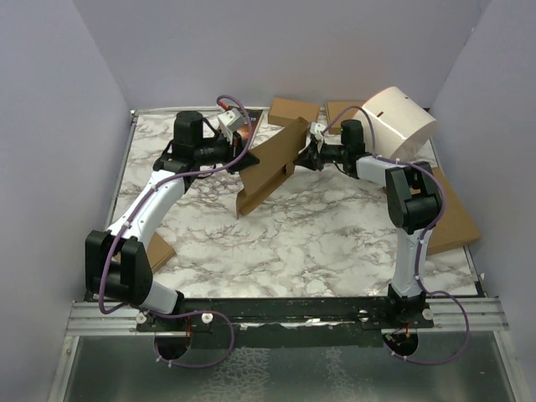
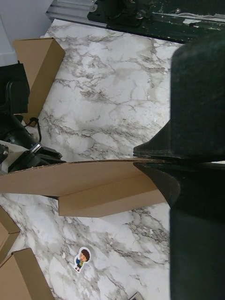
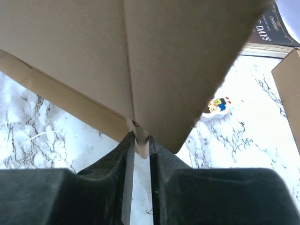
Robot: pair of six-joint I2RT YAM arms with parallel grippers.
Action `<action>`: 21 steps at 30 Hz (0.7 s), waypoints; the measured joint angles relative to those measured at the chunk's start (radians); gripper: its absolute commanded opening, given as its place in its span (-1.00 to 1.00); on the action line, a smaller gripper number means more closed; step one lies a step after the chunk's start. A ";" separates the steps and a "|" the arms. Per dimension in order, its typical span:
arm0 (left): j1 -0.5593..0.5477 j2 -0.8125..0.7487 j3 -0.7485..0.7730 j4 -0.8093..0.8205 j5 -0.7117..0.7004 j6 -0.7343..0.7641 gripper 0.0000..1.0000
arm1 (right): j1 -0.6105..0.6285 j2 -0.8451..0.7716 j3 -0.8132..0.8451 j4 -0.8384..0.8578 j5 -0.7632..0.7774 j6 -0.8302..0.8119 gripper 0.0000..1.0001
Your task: Fold the paper box
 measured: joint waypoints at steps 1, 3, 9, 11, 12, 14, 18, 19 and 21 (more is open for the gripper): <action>0.001 0.000 0.000 0.000 0.001 -0.003 -1.00 | 0.000 0.002 0.004 0.000 0.000 0.001 -0.80; 0.003 0.000 0.000 0.000 0.004 -0.006 -1.00 | 0.000 0.005 0.008 0.000 0.000 0.001 -0.85; 0.008 0.001 0.000 0.000 0.013 -0.015 -1.00 | -0.002 0.006 0.010 0.000 -0.003 0.004 -0.97; 0.012 0.001 0.000 0.001 0.014 -0.023 -1.00 | -0.002 0.006 0.010 0.000 -0.005 0.006 -0.98; 0.013 0.001 0.000 0.002 0.014 -0.025 -1.00 | -0.002 0.006 0.010 -0.001 -0.005 0.006 -0.98; 0.017 0.000 0.000 0.005 0.011 -0.042 -0.99 | -0.002 0.006 0.012 -0.009 -0.005 0.008 -0.98; 0.026 -0.013 0.000 0.007 -0.018 -0.076 -0.68 | -0.002 0.006 0.047 -0.086 -0.004 0.012 -0.98; 0.027 -0.021 -0.001 0.007 -0.033 -0.086 -0.58 | -0.001 0.006 0.063 -0.121 -0.004 0.012 -0.98; 0.029 -0.042 -0.008 0.010 -0.057 -0.112 -0.37 | 0.001 0.004 0.094 -0.197 0.000 0.005 -0.98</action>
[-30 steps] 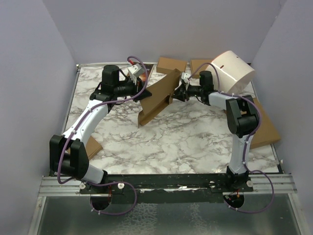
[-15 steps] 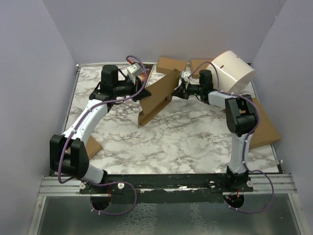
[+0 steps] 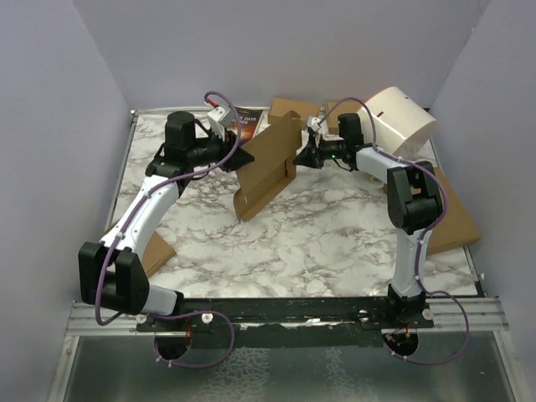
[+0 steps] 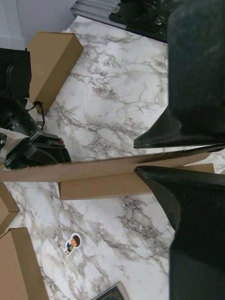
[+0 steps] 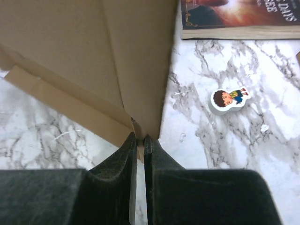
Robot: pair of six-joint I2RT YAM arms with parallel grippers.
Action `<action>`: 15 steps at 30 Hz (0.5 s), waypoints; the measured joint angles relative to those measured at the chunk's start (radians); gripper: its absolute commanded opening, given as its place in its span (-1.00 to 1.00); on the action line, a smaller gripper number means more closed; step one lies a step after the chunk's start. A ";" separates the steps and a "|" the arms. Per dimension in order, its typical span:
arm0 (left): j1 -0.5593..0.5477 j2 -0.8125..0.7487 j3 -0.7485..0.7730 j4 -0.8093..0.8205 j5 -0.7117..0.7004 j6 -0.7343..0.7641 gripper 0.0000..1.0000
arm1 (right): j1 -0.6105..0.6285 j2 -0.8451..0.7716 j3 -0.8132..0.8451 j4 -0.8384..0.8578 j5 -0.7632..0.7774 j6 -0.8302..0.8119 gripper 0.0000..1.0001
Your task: Fold the paper box
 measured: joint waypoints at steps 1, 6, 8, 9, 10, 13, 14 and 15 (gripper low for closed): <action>0.000 -0.017 -0.010 0.003 -0.014 -0.011 -0.27 | 0.004 -0.003 0.025 -0.063 0.007 -0.009 -0.98; 0.000 -0.143 -0.092 0.034 -0.063 -0.107 0.06 | 0.012 -0.080 0.072 -0.383 0.068 -0.077 -0.98; 0.000 -0.166 -0.129 0.040 -0.064 -0.134 0.11 | 0.012 -0.119 0.072 -0.499 0.098 -0.107 -0.98; 0.000 -0.176 -0.147 0.041 -0.064 -0.148 0.17 | 0.012 -0.135 0.072 -0.546 0.110 -0.119 -0.98; 0.000 -0.182 -0.162 0.042 -0.064 -0.158 0.26 | 0.012 -0.155 0.074 -0.594 0.124 -0.134 -0.98; 0.000 -0.221 -0.230 0.051 -0.071 -0.199 0.49 | 0.012 -0.203 0.085 -0.730 0.174 -0.178 -0.98; 0.000 -0.245 -0.257 0.057 -0.083 -0.221 0.53 | 0.012 -0.219 0.091 -0.780 0.201 -0.196 -0.98; 0.000 -0.270 -0.282 0.061 -0.096 -0.243 0.55 | 0.012 -0.230 0.093 -0.819 0.224 -0.211 -0.98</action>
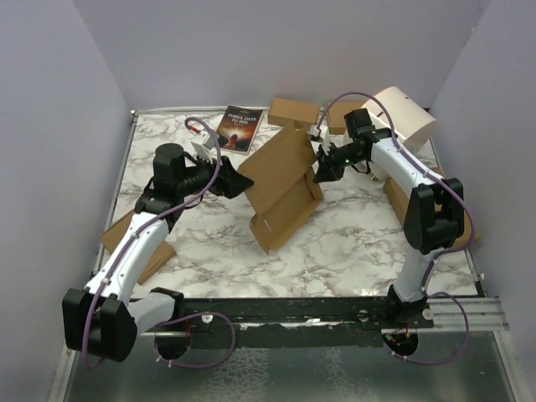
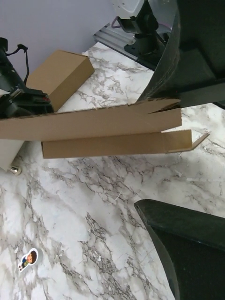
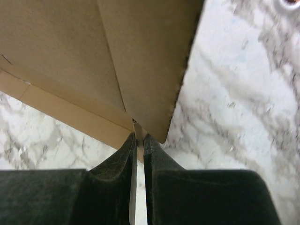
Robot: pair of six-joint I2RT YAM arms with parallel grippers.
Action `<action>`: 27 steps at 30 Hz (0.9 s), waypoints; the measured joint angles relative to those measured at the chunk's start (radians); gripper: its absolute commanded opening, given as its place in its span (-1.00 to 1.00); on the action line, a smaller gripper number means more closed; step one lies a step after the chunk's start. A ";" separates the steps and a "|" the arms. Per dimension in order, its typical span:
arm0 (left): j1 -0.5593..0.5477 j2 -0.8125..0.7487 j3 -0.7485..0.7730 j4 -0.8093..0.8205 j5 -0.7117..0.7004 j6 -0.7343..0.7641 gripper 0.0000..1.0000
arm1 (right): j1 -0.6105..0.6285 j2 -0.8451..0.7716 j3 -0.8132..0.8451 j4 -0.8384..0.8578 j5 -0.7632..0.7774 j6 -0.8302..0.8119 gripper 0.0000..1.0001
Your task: Fold the paper box
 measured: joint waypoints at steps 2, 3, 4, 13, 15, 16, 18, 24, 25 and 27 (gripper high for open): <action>0.000 -0.052 -0.032 0.006 -0.021 -0.037 0.56 | 0.000 -0.017 0.003 -0.077 0.042 -0.027 -0.97; 0.000 -0.080 -0.045 0.013 -0.032 -0.060 0.56 | 0.000 -0.022 0.004 -0.125 0.070 -0.044 -0.97; 0.000 -0.103 -0.055 0.024 -0.035 -0.078 0.56 | 0.000 -0.022 0.005 -0.157 0.092 -0.056 -0.97; 0.000 -0.221 -0.189 0.151 -0.037 -0.245 0.51 | 0.000 -0.015 -0.005 -0.372 0.284 -0.109 -0.93; 0.000 -0.223 -0.225 0.164 -0.039 -0.275 0.51 | 0.000 -0.015 -0.011 -0.391 0.320 -0.110 -0.92; 0.000 -0.222 -0.241 0.164 -0.041 -0.288 0.51 | 0.000 -0.014 -0.013 -0.396 0.334 -0.109 -0.92; -0.002 -0.220 -0.270 0.158 -0.056 -0.303 0.51 | 0.000 -0.008 -0.014 -0.406 0.354 -0.108 -0.92; -0.021 -0.152 -0.303 0.185 -0.085 -0.311 0.51 | 0.000 0.011 -0.016 -0.409 0.394 -0.100 -0.91; -0.024 -0.132 -0.304 0.190 -0.085 -0.311 0.51 | 0.000 0.014 -0.016 -0.409 0.396 -0.097 -0.91; -0.028 -0.089 -0.304 0.211 -0.081 -0.313 0.51 | 0.000 0.018 -0.020 -0.409 0.400 -0.093 -0.90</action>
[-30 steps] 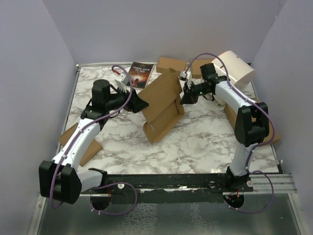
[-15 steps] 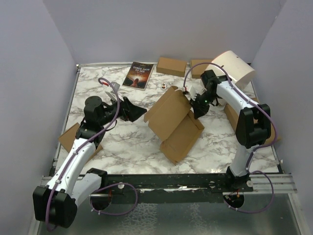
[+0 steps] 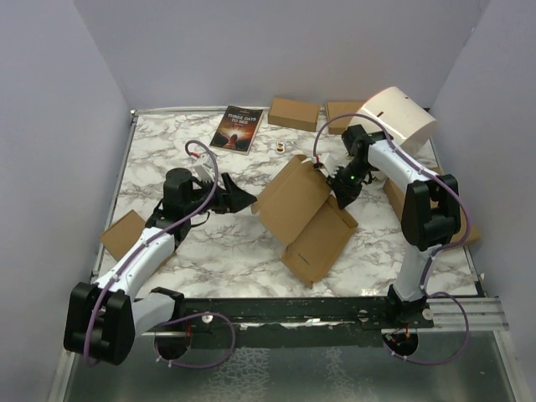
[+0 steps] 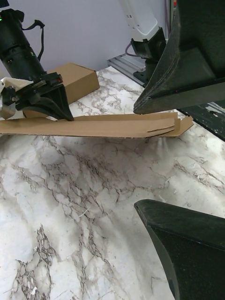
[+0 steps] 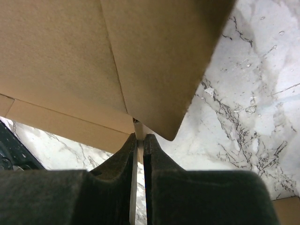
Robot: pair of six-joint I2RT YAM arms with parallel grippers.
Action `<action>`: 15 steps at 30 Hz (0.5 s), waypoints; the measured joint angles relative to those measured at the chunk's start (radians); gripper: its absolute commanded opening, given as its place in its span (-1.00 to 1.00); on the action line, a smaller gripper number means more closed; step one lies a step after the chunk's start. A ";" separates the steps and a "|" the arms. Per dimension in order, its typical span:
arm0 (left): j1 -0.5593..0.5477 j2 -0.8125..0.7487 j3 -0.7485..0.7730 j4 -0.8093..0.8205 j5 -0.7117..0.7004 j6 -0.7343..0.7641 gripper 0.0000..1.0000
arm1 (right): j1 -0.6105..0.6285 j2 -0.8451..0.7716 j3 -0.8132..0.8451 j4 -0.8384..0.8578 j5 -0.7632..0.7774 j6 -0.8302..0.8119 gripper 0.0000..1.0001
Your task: Fold the paper box
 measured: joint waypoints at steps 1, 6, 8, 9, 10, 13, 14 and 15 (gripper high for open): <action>-0.003 0.017 0.000 0.010 0.002 -0.003 0.51 | 0.000 0.002 -0.003 0.000 0.001 0.001 -0.90; -0.035 0.083 0.005 0.063 0.006 -0.013 0.37 | 0.001 0.005 -0.012 0.002 0.005 0.008 -0.89; -0.064 0.113 0.014 0.071 0.006 -0.016 0.15 | 0.004 0.008 -0.013 0.005 0.005 0.011 -0.89; -0.073 0.123 0.019 0.074 0.004 -0.015 0.00 | 0.005 0.010 -0.014 0.009 0.006 0.013 -0.89; -0.092 0.146 0.027 0.081 0.004 -0.015 -0.12 | 0.005 0.011 -0.016 0.013 0.006 0.014 -0.88; -0.131 0.198 0.046 0.089 0.002 -0.016 -0.63 | 0.005 0.012 -0.028 0.026 0.007 0.017 -0.86; -0.138 0.212 0.052 0.088 0.001 -0.016 -0.80 | 0.005 0.012 -0.033 0.030 0.007 0.017 -0.86; -0.142 0.226 0.056 0.089 0.000 -0.017 -0.89 | 0.005 0.012 -0.038 0.034 0.007 0.018 -0.85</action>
